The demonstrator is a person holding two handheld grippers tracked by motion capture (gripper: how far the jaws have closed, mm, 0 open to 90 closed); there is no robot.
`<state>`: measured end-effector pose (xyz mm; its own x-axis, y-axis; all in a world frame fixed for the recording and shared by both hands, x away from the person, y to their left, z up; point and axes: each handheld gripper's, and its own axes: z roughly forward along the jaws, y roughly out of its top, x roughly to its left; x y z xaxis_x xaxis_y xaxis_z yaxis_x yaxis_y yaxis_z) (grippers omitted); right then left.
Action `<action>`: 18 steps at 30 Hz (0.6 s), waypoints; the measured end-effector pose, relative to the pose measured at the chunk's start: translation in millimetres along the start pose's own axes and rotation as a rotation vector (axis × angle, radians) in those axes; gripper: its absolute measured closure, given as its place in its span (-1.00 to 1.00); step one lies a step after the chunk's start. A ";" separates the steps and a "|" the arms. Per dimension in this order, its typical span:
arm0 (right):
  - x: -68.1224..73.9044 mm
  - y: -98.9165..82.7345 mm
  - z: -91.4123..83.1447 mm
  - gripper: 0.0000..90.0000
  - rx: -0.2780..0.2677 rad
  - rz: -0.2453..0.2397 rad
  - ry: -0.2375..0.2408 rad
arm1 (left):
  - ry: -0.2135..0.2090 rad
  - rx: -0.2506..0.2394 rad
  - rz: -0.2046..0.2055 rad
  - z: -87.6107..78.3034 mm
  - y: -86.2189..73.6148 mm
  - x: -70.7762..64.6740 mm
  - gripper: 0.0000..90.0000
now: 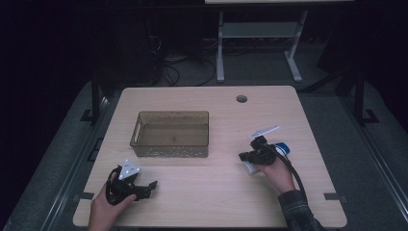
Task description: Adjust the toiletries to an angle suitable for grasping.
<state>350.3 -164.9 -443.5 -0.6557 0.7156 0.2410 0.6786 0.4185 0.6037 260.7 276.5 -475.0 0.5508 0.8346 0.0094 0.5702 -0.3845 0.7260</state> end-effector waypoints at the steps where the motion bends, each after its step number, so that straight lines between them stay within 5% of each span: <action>1: 0.0 0.0 0.0 0.99 0.000 0.000 0.000 | 0.000 0.000 0.000 0.0 0.0 0.0 -0.71; 18: 11.0 -35.7 -23.5 0.99 0.000 -0.014 -0.003 | 0.000 -0.002 -0.001 0.2 -0.1 -0.1 -0.71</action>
<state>311.1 -185.1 -444.5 -0.6640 0.7115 0.2301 0.6694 0.4283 0.6070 260.7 276.4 -475.1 0.5503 0.8349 0.0089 0.5691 -0.3829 0.7277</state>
